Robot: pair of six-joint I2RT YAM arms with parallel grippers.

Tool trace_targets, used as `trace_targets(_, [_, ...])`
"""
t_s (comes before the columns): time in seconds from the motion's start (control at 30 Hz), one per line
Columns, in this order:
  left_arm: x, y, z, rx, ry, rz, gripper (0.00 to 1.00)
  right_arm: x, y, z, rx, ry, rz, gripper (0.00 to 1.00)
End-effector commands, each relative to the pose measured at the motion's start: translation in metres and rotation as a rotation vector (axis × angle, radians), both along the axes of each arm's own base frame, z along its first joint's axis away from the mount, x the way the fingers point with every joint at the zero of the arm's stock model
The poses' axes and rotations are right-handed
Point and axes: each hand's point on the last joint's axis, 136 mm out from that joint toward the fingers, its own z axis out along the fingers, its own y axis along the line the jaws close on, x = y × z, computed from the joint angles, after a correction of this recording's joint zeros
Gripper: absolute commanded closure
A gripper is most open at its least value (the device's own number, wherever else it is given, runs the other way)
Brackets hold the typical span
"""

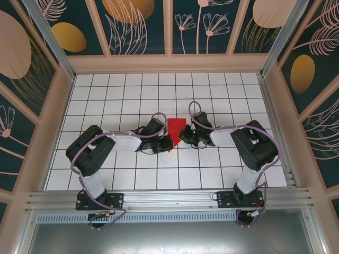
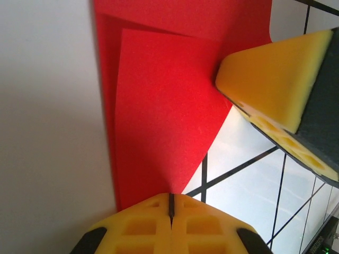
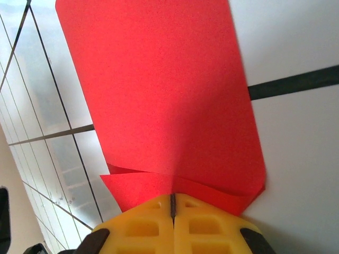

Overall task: Fold a paper plane with a square sheet of paper (pick it up from the middle)
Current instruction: Third fold the triangle at the center of the table.

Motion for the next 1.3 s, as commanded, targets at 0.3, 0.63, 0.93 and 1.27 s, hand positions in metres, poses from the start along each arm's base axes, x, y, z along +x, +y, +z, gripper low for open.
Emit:
trace_targets(0.3, [-0.015, 0.023, -0.031, 0.128, 0.061, 0.016, 1.00, -0.011, 0.009, 0.036, -0.008, -0.224, 0.291, 0.98])
trace_targets(0.63, [-0.016, 0.024, -0.032, 0.130, 0.064, 0.015, 1.00, -0.018, 0.020, 0.014, -0.036, -0.154, 0.345, 0.98])
trace_targets(0.93, [-0.028, 0.035, -0.043, 0.166, 0.106, 0.019, 1.00, 0.004, -0.015, -0.012, -0.101, -0.101, 0.281, 0.99])
trace_targets(1.27, [-0.029, 0.034, -0.039, 0.149, 0.090, 0.003, 1.00, 0.043, -0.082, -0.007, -0.201, -0.111, 0.092, 0.99])
